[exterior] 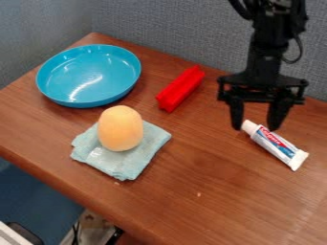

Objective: Put the toothpaste on the blue plate

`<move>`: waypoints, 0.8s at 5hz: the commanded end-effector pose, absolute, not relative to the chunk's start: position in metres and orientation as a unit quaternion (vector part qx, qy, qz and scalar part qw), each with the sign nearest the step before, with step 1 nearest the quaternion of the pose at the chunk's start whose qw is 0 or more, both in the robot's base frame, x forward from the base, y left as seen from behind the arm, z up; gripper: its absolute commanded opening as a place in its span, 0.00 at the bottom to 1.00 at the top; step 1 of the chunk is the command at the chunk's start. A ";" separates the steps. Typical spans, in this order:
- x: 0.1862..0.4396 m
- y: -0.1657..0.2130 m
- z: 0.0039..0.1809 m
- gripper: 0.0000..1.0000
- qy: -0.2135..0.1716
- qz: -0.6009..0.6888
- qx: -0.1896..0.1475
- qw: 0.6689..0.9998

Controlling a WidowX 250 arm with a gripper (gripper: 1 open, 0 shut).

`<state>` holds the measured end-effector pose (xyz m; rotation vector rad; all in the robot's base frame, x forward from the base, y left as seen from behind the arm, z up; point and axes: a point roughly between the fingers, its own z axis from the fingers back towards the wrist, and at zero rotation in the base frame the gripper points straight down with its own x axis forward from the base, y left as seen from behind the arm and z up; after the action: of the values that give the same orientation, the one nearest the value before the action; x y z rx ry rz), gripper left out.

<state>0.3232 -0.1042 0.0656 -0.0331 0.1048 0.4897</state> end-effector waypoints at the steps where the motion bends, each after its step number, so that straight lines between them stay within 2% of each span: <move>1: 0.338 -0.120 0.073 1.00 0.015 0.325 -0.041 0.945; 2: 0.343 -0.125 0.065 1.00 0.007 0.384 -0.046 0.922; 4: 0.353 -0.132 0.051 1.00 0.000 0.412 -0.041 0.910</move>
<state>0.3458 -0.1237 0.0343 -0.0491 0.0440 0.8662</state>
